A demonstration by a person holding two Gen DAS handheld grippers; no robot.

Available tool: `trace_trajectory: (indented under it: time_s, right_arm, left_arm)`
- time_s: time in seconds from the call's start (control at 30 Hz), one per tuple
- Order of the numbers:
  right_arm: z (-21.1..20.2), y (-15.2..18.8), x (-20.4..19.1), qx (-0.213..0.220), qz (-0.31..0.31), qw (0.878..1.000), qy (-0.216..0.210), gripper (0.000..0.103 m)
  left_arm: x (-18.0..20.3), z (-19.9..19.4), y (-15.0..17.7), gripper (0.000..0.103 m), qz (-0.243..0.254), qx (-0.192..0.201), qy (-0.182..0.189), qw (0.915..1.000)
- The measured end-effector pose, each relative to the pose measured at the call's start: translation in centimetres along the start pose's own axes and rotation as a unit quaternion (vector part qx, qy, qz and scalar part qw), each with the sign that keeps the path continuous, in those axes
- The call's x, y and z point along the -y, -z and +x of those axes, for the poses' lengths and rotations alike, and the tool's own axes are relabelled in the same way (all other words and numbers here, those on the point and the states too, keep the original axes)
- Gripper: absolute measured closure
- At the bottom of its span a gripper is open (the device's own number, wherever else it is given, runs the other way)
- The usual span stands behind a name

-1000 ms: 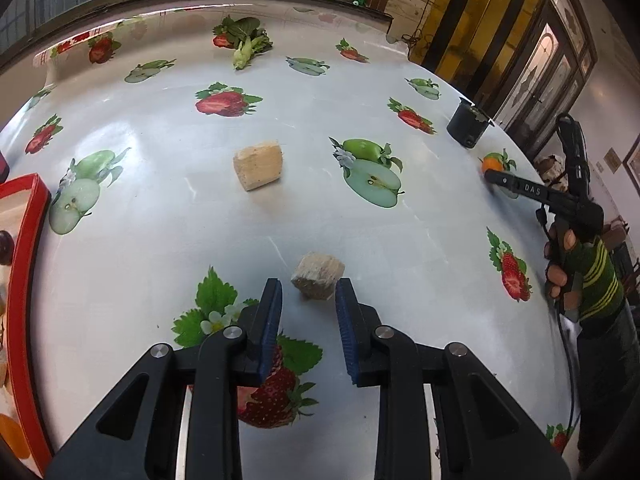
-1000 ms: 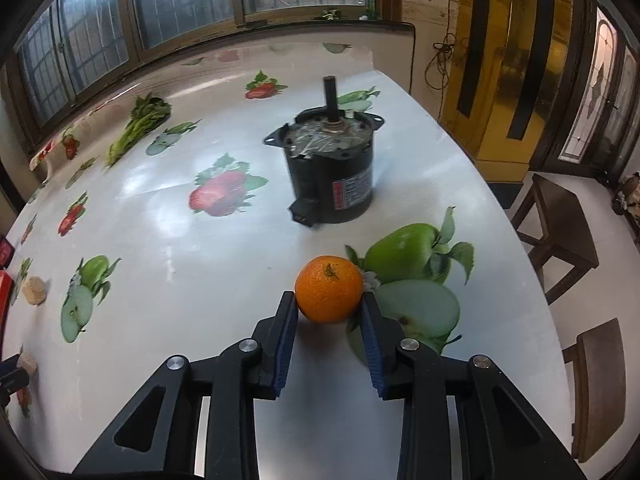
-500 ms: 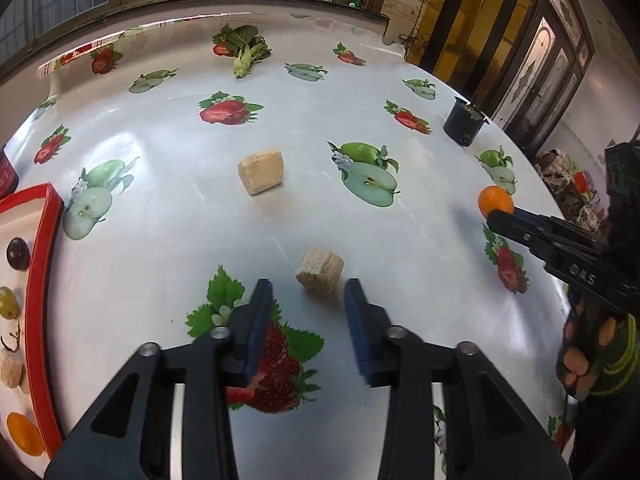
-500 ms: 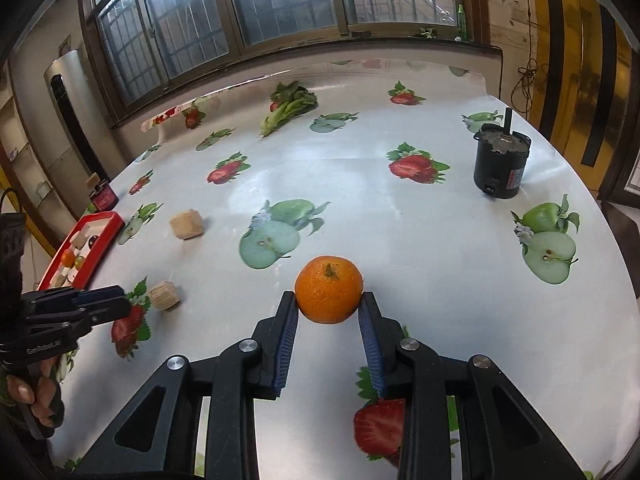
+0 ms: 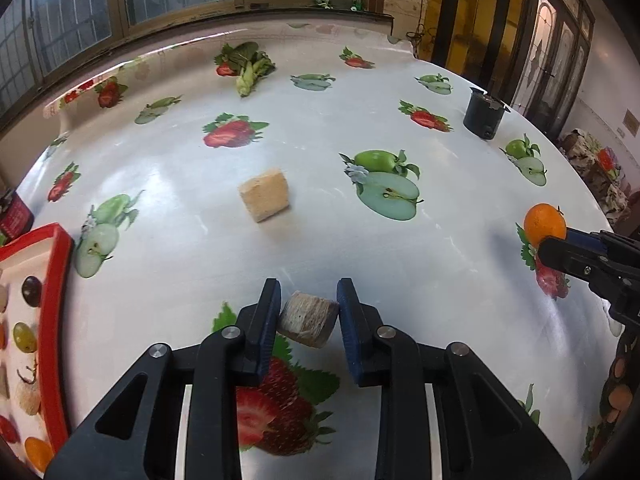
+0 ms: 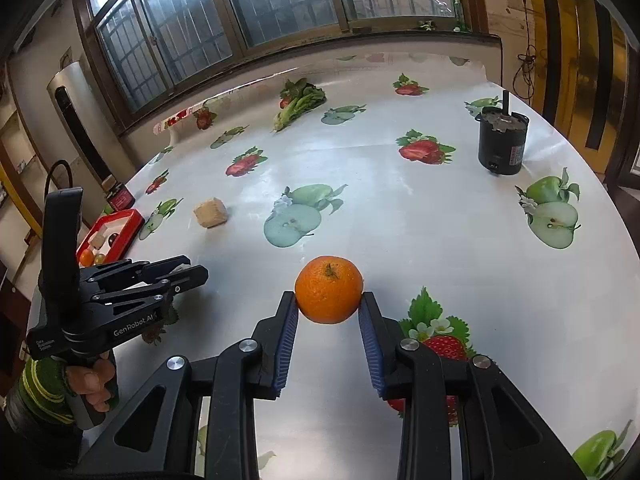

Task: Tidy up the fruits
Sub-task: 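Grasp a beige cube with the left tool while the right tool grasps an orange, then carry the beige cube and orange over the red-rimmed tray with both tools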

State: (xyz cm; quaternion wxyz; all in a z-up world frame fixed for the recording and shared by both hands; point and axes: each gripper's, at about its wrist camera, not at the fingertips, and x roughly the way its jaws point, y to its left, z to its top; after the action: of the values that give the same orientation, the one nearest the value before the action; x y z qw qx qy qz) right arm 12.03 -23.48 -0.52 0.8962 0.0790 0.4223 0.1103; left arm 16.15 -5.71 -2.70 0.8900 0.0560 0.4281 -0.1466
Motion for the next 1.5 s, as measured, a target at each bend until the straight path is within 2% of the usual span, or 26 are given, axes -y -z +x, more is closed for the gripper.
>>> trace_trajectory:
  time_s: [0.33, 0.53, 0.97, 1.5]
  right_arm:
    - [-0.6, 0.3, -6.0, 0.003, -0.036, 0.998, -0.051, 0.071]
    - [-0.5, 0.8, -9.5, -0.003, -0.058, 0.995, -0.076, 0.071]
    - [0.2, 1.8, -17.2, -0.021, -0.113, 0.985, -0.126, 0.071]
    - [2.0, 1.7, -25.3, -0.038, -0.168, 0.969, -0.177, 0.071]
  left_arm:
    - [-4.7, -6.3, 2.5, 0.077, -0.057, 0.040, -0.054, 0.9961]
    - [-6.9, -8.8, 4.3, 0.077, -0.082, 0.053, -0.071, 0.9927]
    - [-12.1, -12.2, 8.0, 0.077, -0.137, 0.059, -0.104, 0.9833]
    - [-17.6, -14.6, 10.9, 0.076, -0.187, 0.066, -0.141, 0.9698]
